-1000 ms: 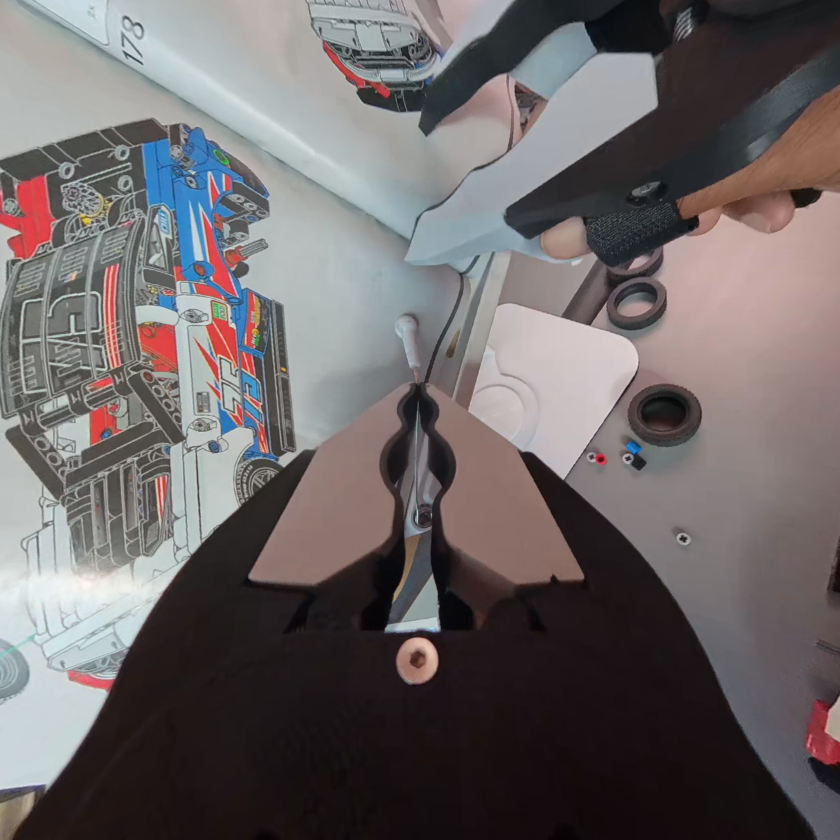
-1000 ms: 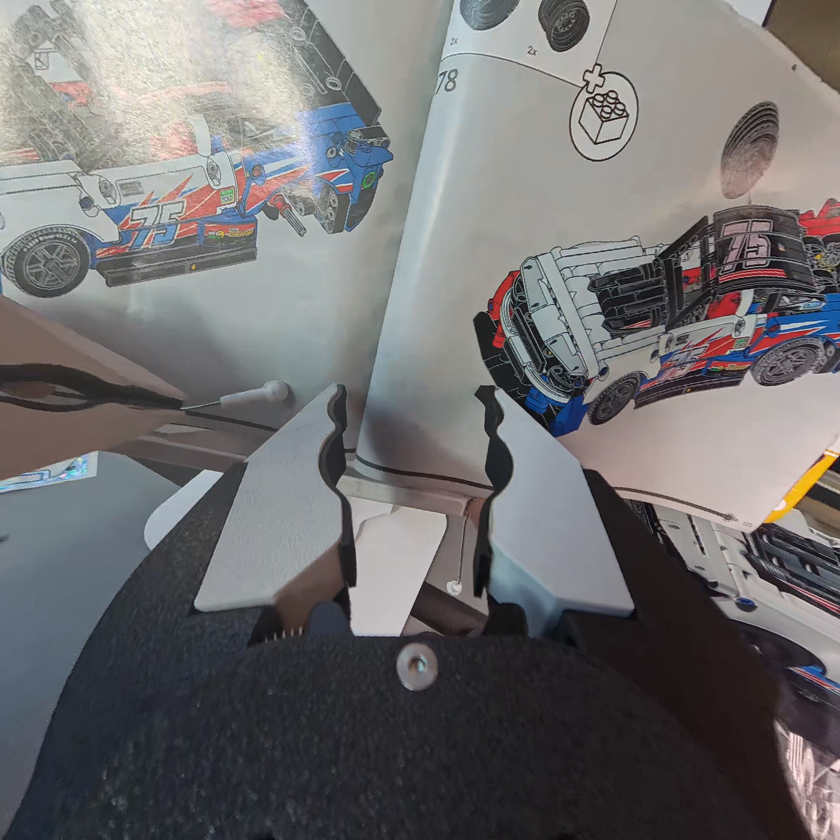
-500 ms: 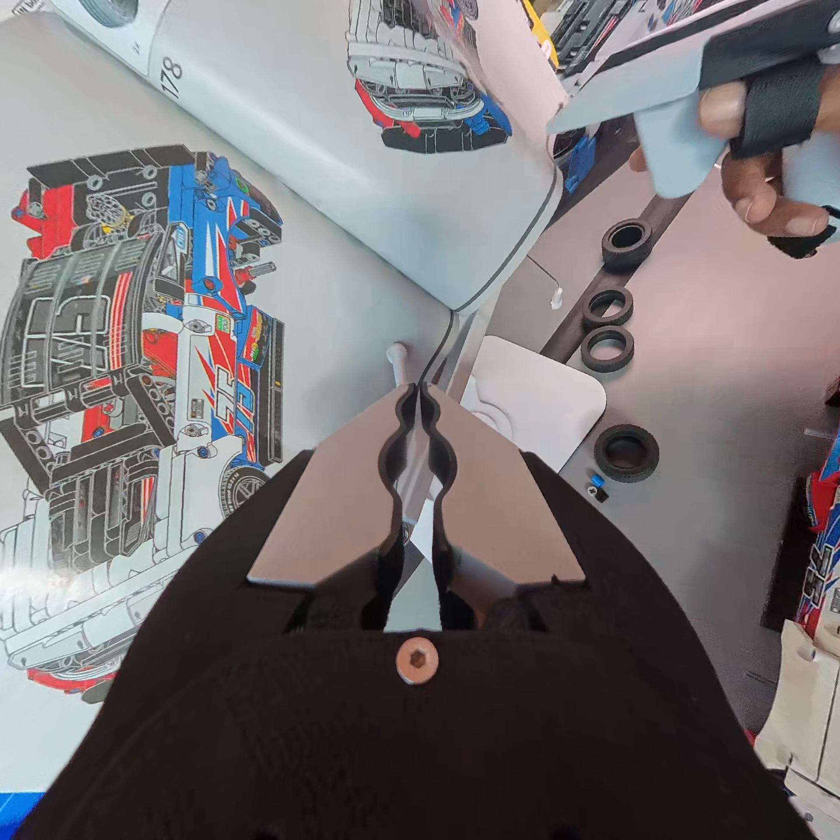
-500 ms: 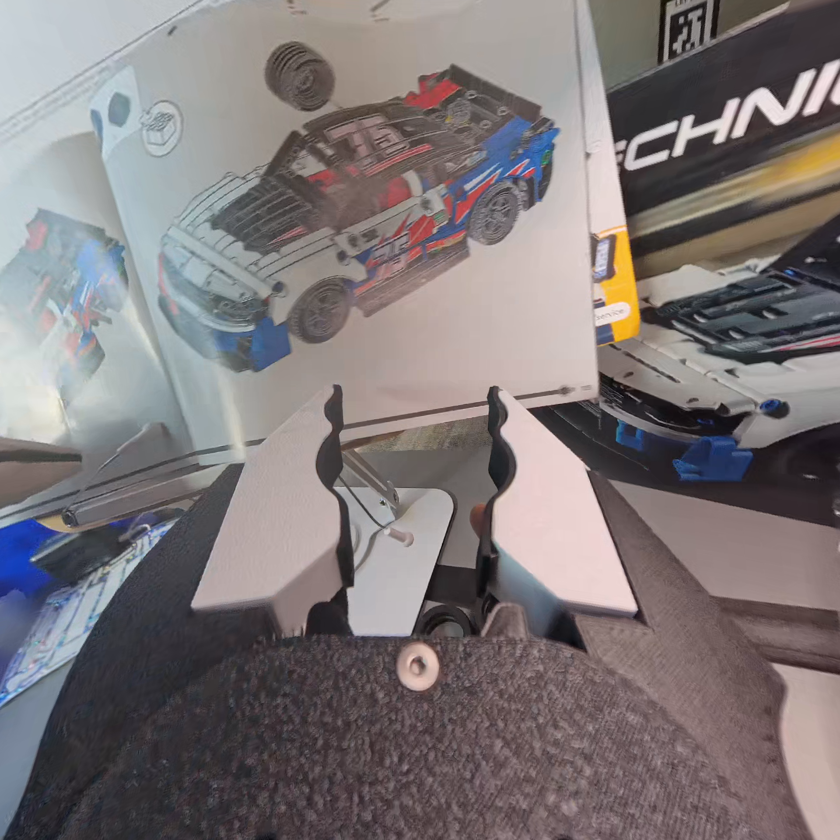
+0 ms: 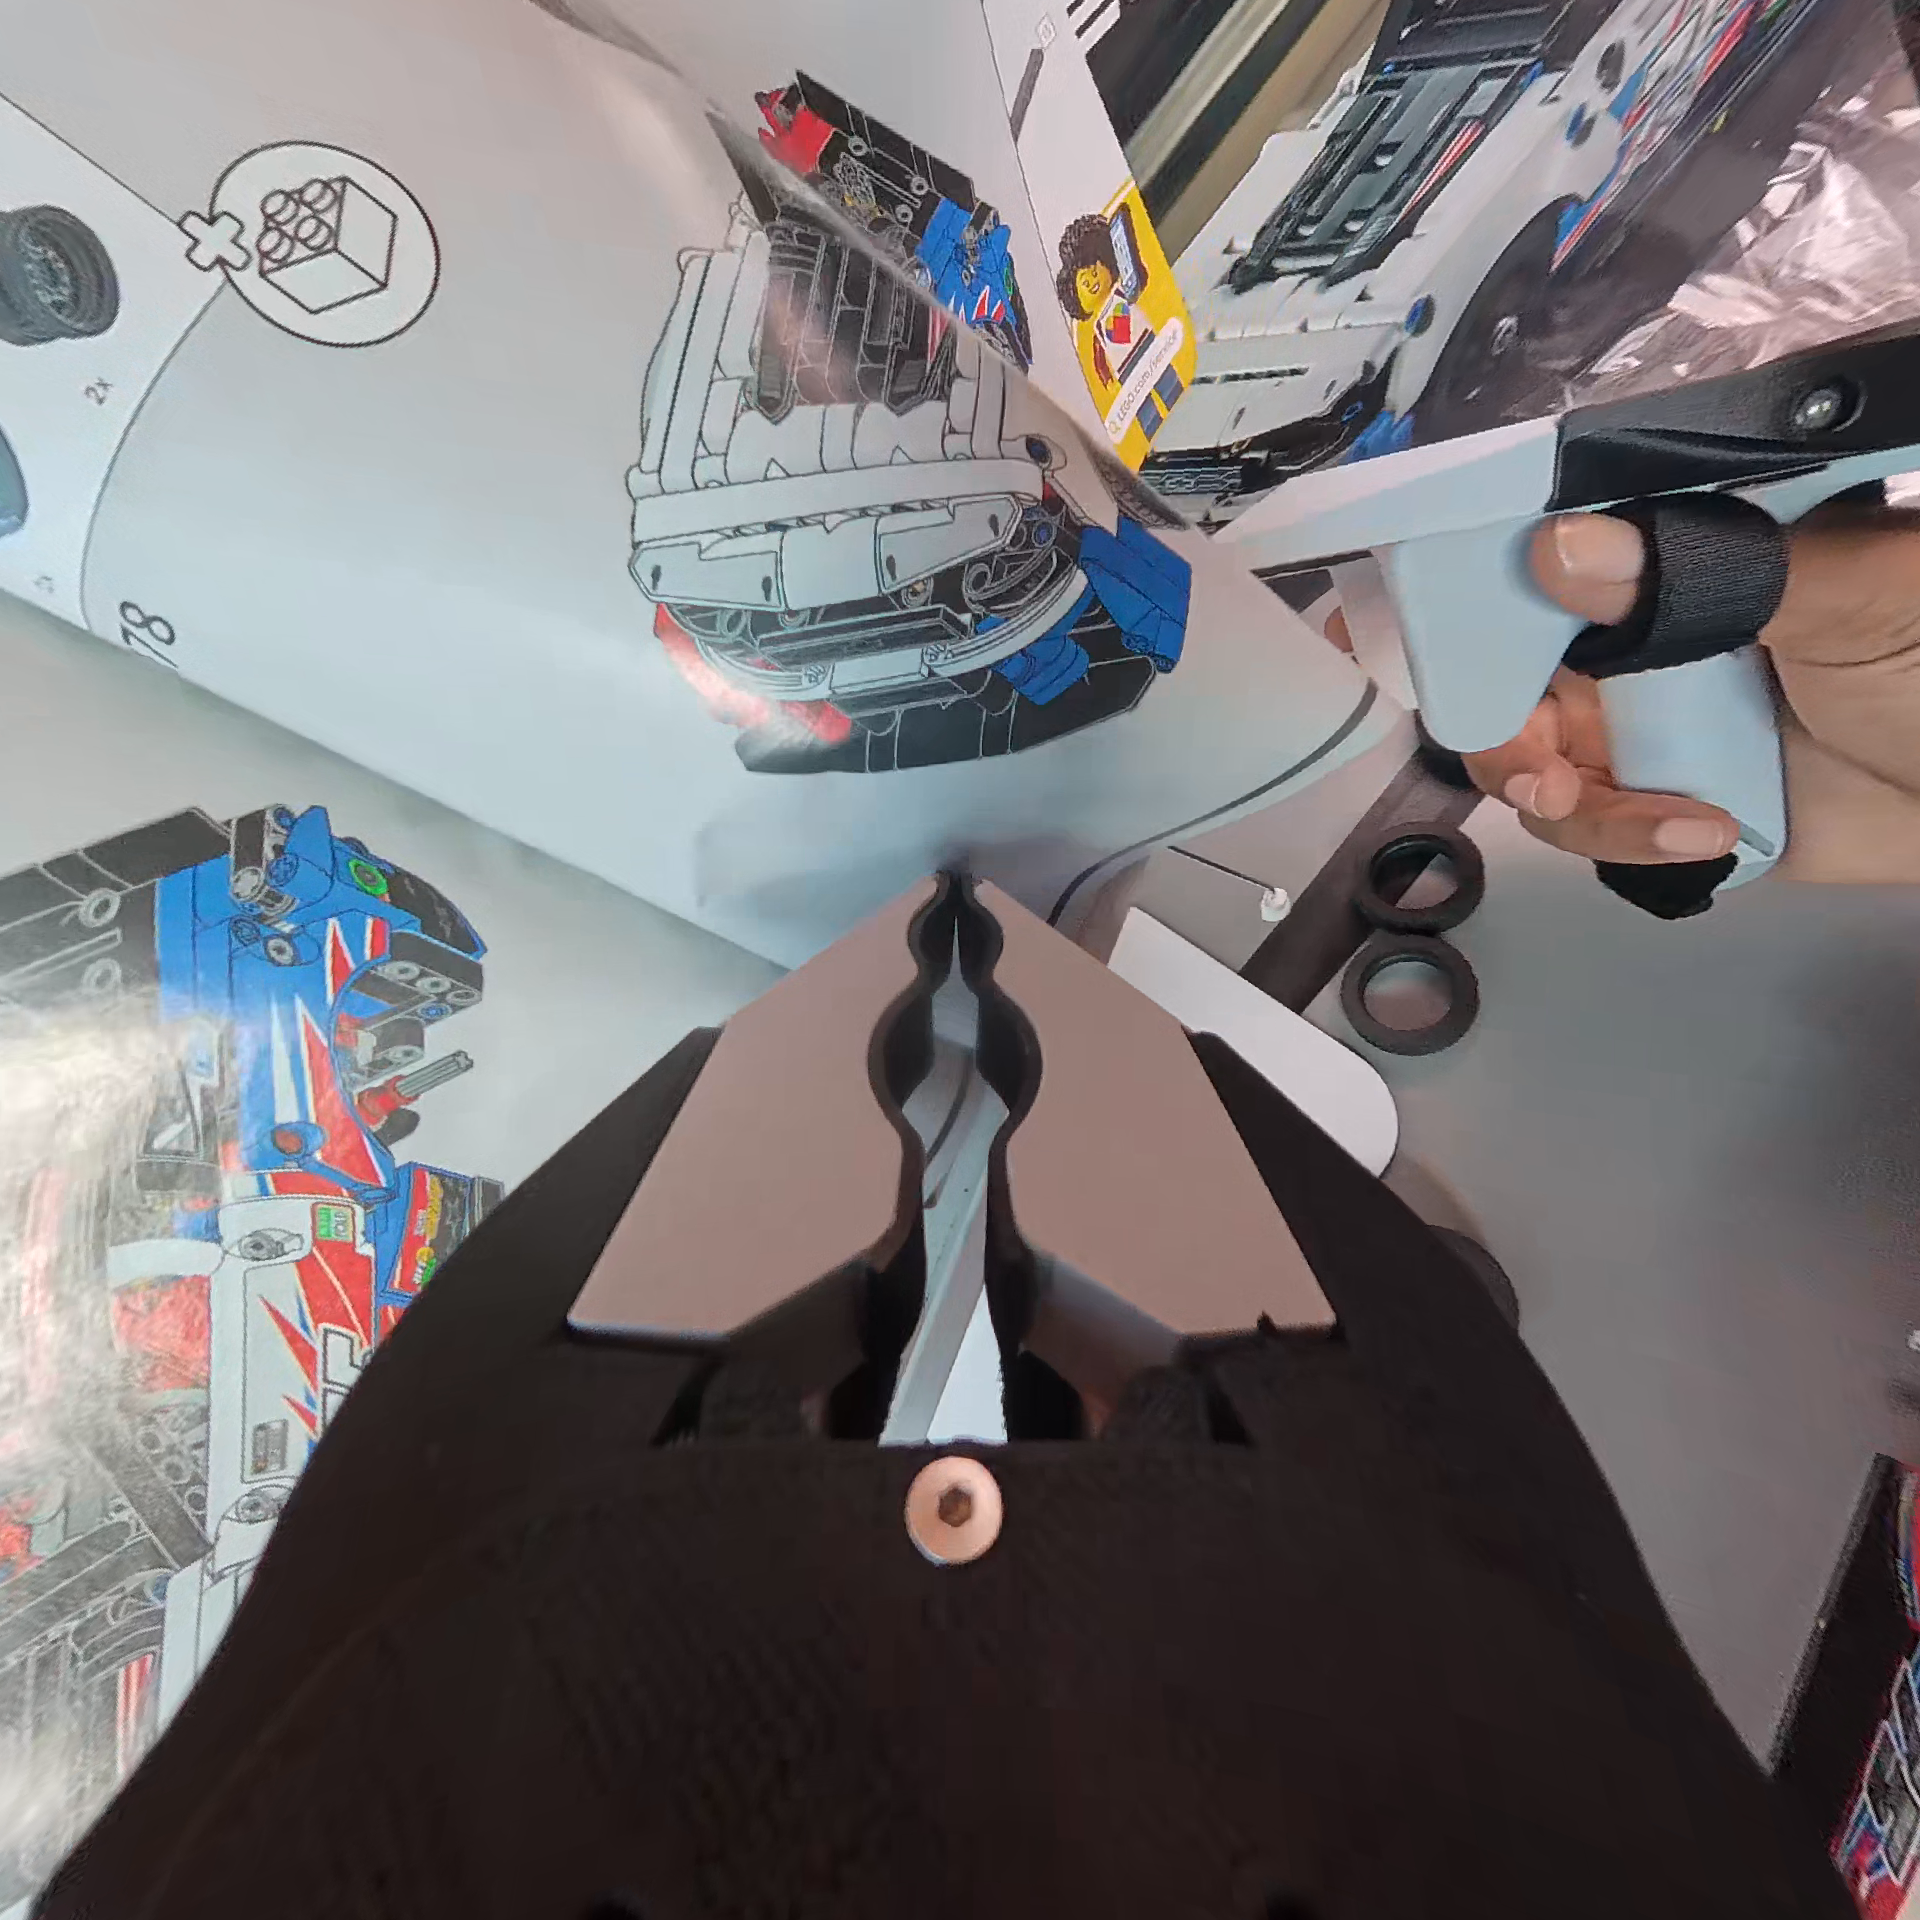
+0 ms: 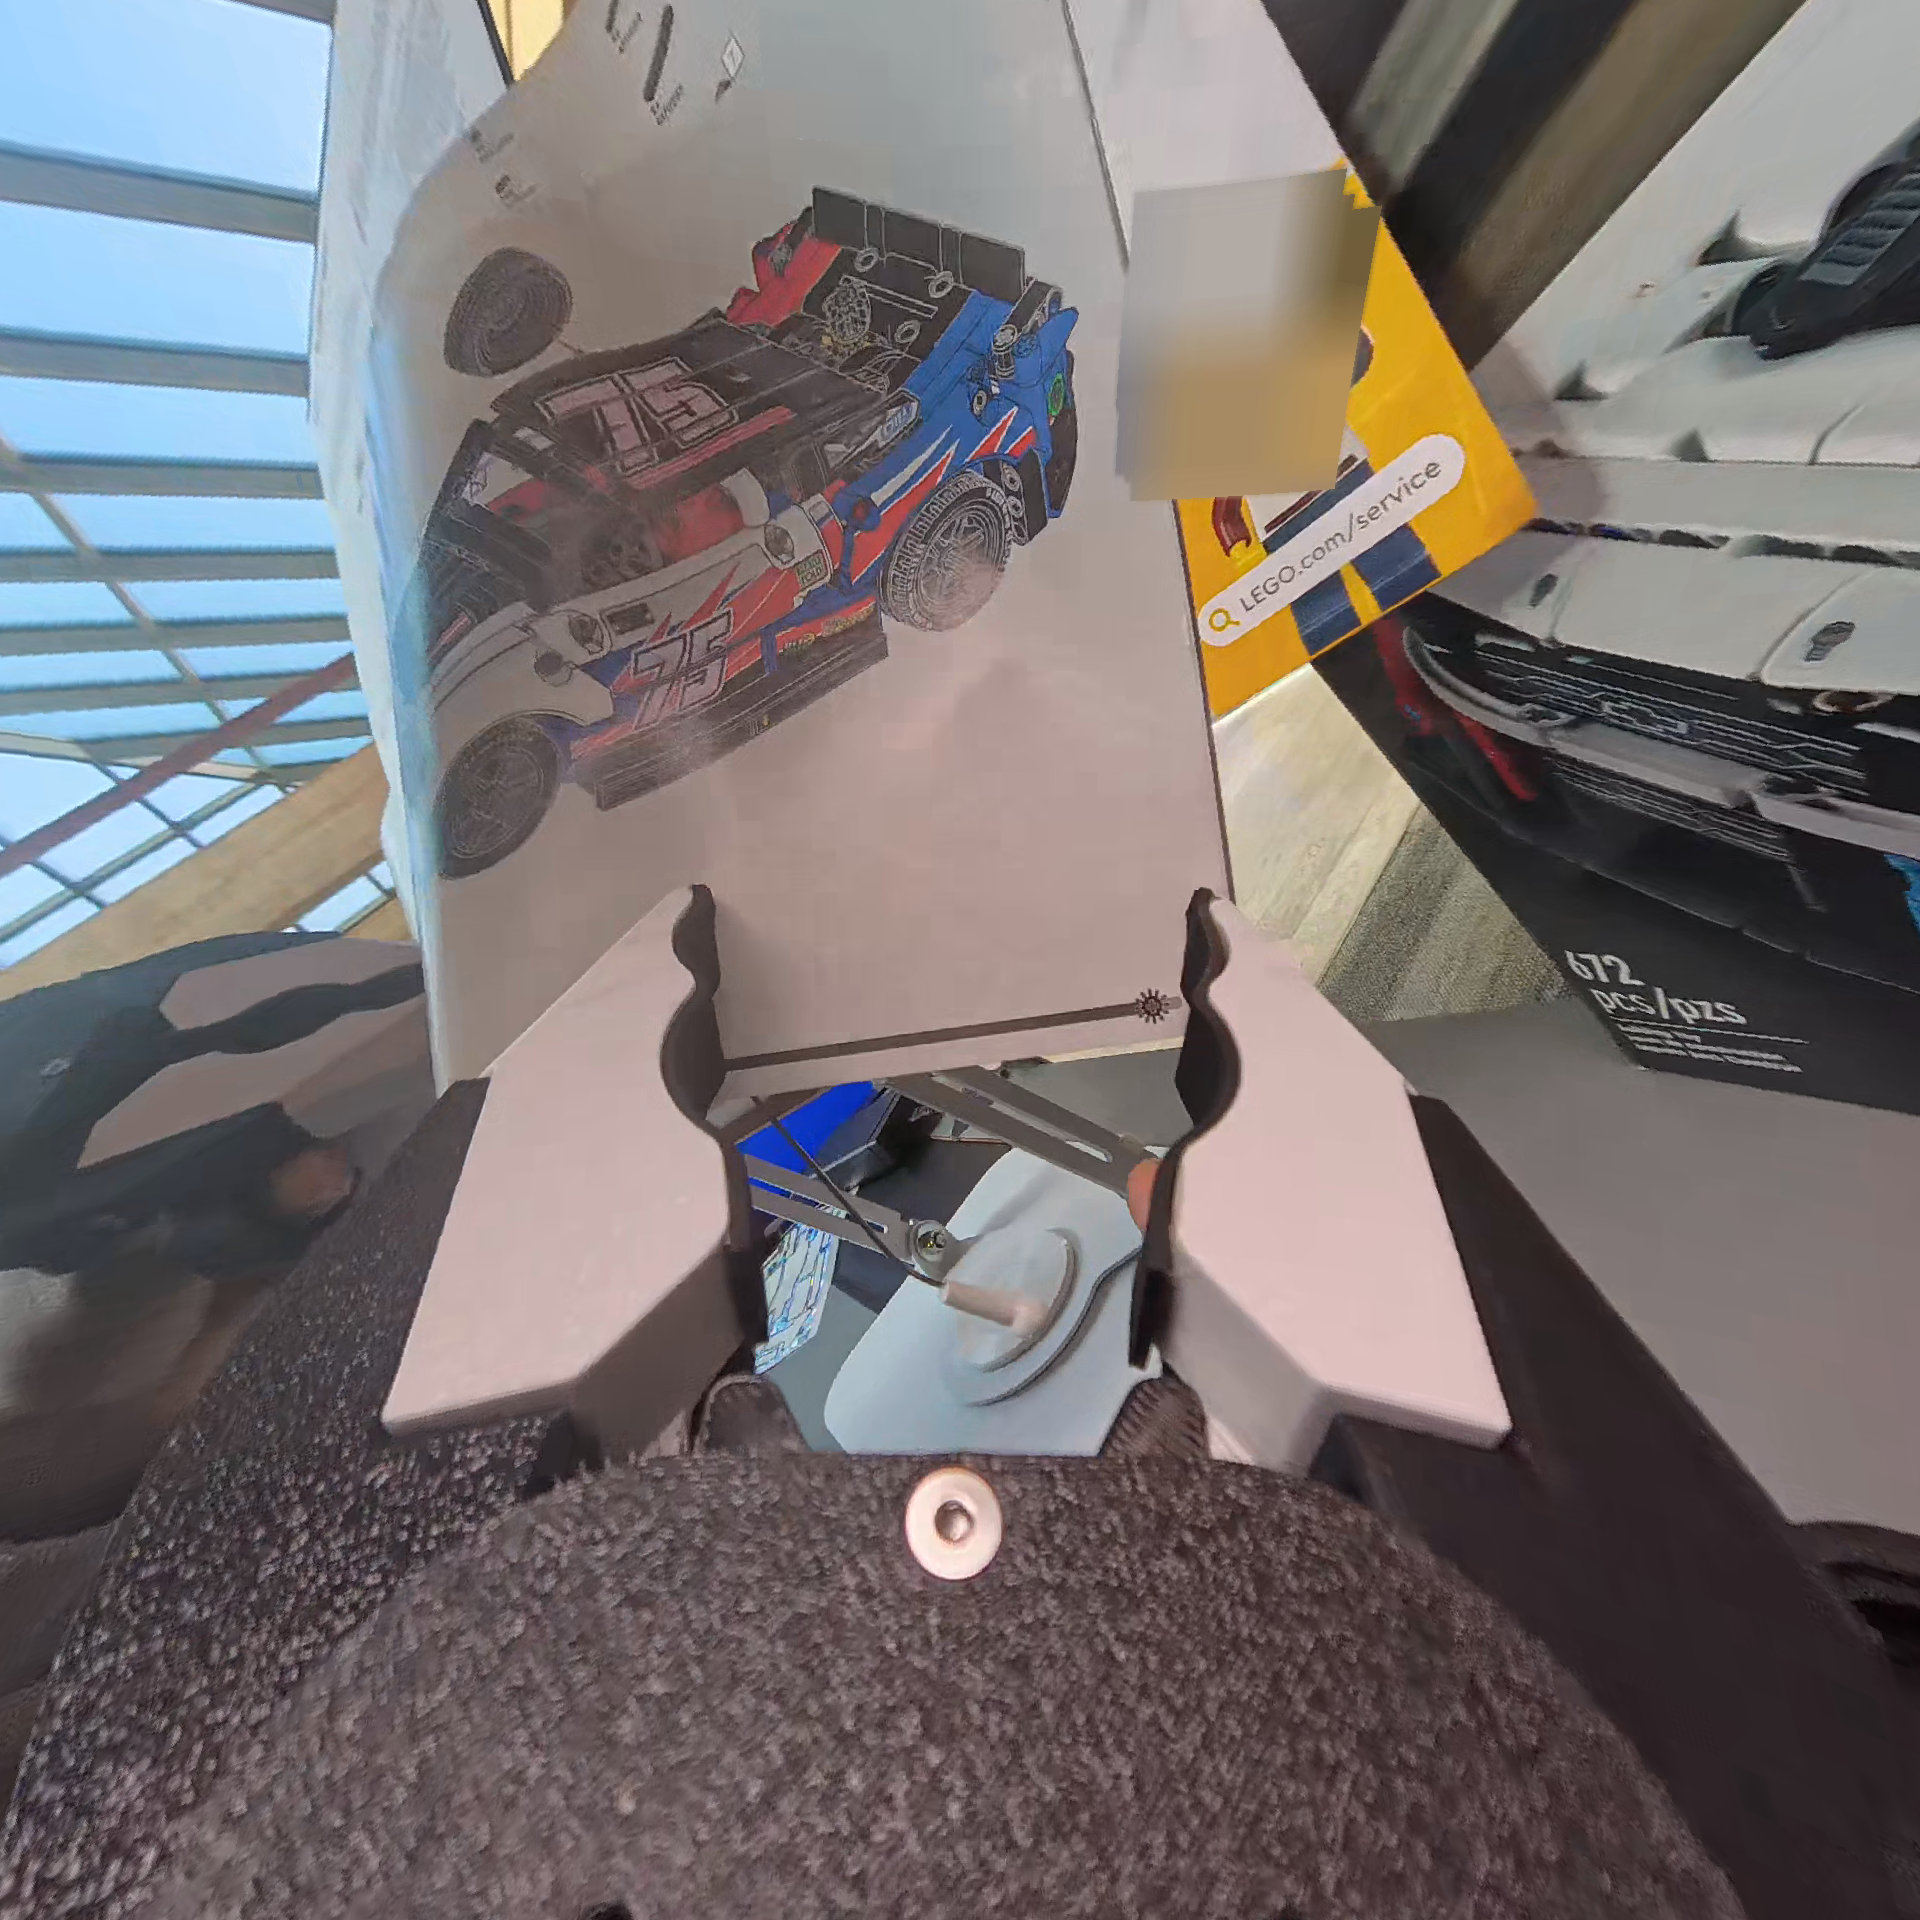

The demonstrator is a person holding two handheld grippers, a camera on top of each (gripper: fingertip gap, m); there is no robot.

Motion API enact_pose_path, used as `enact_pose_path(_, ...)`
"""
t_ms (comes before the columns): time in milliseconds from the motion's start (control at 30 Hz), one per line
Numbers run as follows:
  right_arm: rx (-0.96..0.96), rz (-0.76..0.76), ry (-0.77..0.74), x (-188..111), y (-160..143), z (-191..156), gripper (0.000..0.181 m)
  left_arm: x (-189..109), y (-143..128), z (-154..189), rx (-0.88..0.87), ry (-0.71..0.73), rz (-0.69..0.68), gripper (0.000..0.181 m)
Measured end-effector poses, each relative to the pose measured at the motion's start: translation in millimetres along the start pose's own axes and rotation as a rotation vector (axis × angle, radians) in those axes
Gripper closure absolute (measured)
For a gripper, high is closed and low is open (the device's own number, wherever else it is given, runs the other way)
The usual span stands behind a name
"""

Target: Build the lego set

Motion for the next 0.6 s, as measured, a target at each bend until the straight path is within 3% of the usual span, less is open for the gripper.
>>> enact_pose_path(33, -0.002, -0.015, 0.031, 2.3, 1.2, -0.9, 0.096, 2.8, 0.6, -0.6, 0.019, 0.016, -0.021, 0.181)
enact_pose_path(133, 0.007, -0.125, 0.149, 7.1, -2.3, -11.2, 0.116, 6.1, 1.9, -1.0, 0.062, 0.049, -0.053, 0.181)
enact_pose_path(233, -0.063, -0.156, 0.142, 1.4, -5.9, -15.5, 0.118, 5.2, -0.3, -1.7, 0.080, 0.054, -0.057, 0.181)
enact_pose_path(300, -0.065, -0.223, 0.242, -10.2, -12.1, -25.2, 0.144, 4.1, -3.3, -2.7, 0.061, 0.042, -0.050, 0.181)
enact_pose_path(333, -0.077, -0.235, 0.251, -14.4, -15.2, -30.6, 0.145, 3.5, -4.9, -3.6, 0.048, 0.038, -0.046, 0.181)
enact_pose_path(467, -0.201, -0.150, 0.100, -28.6, -9.6, -36.2, 0.132, 5.0, -8.5, -4.0, 0.024, 0.023, -0.033, 0.181)
enact_pose_path(600, -0.158, 0.085, -0.116, -52.1, 15.6, -10.9, 0.133, 7.7, -6.9, -2.5, 0.017, 0.027, -0.044, 0.181)
Point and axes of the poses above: each gripper's, where its closed fingertips meet, x out along the fingers, y out of its top, z = x × y across the jaws, the point moved 7 cm from there along -x, back along the fingers, and after that the axes turned 15 degrees about x, right-handed, at the moved point
